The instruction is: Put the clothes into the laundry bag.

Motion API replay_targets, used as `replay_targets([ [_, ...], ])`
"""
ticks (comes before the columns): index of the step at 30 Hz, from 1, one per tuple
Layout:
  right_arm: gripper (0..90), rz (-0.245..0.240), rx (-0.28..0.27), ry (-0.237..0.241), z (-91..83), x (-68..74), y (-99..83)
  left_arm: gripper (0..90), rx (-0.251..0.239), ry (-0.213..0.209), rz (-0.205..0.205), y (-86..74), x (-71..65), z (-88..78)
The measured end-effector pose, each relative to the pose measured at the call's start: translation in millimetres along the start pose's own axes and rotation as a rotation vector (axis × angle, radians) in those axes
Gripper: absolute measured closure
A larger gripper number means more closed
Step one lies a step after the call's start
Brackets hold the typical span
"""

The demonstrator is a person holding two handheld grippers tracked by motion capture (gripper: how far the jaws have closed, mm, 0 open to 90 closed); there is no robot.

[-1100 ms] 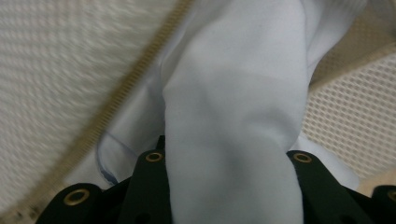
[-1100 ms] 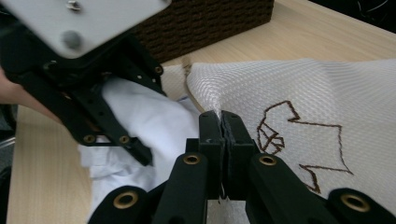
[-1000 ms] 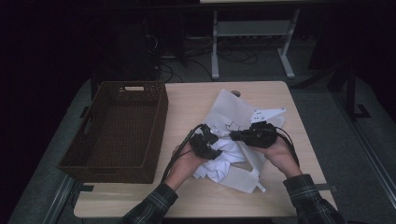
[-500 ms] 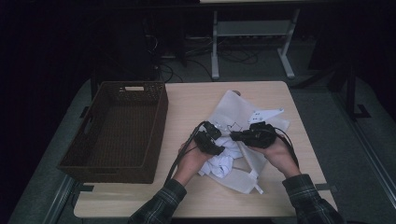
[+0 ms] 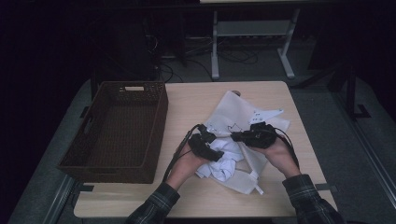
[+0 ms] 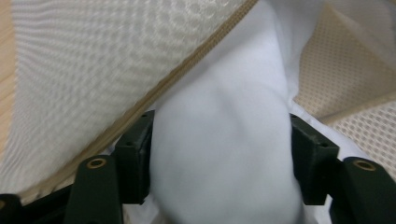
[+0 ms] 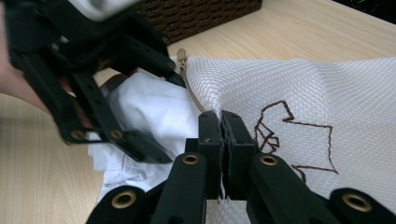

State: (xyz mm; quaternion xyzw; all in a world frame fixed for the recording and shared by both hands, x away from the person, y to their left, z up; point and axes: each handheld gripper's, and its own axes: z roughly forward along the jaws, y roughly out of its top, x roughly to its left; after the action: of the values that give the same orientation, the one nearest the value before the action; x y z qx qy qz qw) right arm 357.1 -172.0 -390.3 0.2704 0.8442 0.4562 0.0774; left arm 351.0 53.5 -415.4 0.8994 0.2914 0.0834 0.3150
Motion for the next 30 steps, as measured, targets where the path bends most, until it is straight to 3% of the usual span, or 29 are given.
replay_targets([
  [9, 86.2, -0.002, 0.005, 0.000, 0.6, -0.4, -0.5, 27.7, -0.013, -0.047, -0.012, -17.8, -0.3, -25.3],
  [13, 86.0, -0.003, 0.011, 0.001, 1.5, -0.4, -1.0, 18.7, 0.003, -0.042, -0.012, -28.2, -2.4, -31.7],
  [18, 85.8, -0.010, 0.019, 0.004, 3.5, 0.1, -1.1, 13.9, 0.010, -0.036, -0.015, -43.0, -5.4, -38.7],
  [22, 85.4, -0.010, 0.027, 0.005, 5.0, 0.8, -1.4, 15.0, 0.016, -0.031, -0.007, -50.6, -8.2, -41.6],
  [25, 84.2, -0.010, 0.033, 0.006, 6.7, 1.2, -2.3, 21.9, 0.030, -0.024, 0.001, -56.8, -7.2, -38.1],
  [27, 80.3, -0.004, 0.033, 0.009, 7.1, 1.9, -3.6, 29.7, 0.034, -0.024, -0.004, -59.7, -4.9, -35.2],
  [30, 71.0, 0.008, 0.026, 0.007, 4.3, 3.0, -7.2, 33.2, 0.039, -0.023, -0.007, -61.9, -2.5, -32.2],
])
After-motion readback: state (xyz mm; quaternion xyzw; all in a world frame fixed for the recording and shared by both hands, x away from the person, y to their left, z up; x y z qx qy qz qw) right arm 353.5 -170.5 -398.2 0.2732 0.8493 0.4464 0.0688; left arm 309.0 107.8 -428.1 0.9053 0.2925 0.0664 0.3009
